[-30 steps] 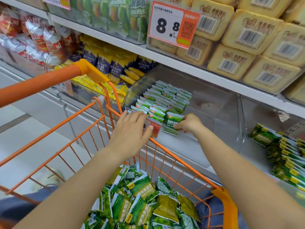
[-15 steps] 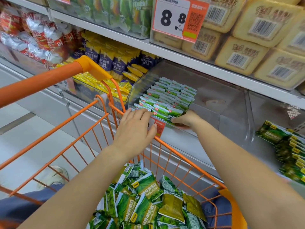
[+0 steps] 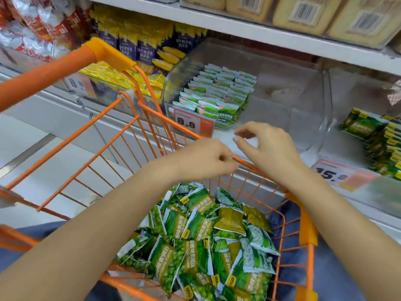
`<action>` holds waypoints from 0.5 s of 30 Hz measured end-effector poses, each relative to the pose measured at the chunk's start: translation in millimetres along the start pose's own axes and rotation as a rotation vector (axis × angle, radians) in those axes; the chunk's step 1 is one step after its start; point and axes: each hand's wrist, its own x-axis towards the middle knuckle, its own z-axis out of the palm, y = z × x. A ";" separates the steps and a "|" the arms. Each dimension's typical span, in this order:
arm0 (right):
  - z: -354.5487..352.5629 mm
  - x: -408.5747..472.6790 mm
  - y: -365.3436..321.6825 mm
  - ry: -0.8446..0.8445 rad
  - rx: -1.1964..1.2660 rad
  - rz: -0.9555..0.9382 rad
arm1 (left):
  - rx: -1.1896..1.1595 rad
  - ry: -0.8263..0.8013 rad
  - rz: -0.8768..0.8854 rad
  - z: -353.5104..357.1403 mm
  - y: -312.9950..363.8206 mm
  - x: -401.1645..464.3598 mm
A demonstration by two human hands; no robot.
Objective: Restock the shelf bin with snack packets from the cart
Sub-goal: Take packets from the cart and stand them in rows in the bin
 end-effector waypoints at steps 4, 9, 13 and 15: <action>11.7 -22.0 -0.5 -0.078 0.104 -0.118 | 0.230 -0.529 -0.016 64.8 -13.5 -1.3; 11.8 -24.6 1.1 -0.217 0.027 -0.119 | 0.578 -0.467 0.097 96.6 -20.1 -4.6; 13.2 -25.1 4.2 -0.200 0.064 -0.113 | 0.654 -0.412 0.175 92.5 -8.8 -2.7; 12.0 -25.1 5.0 -0.171 0.117 -0.083 | 0.581 -0.352 0.165 81.5 -7.6 1.6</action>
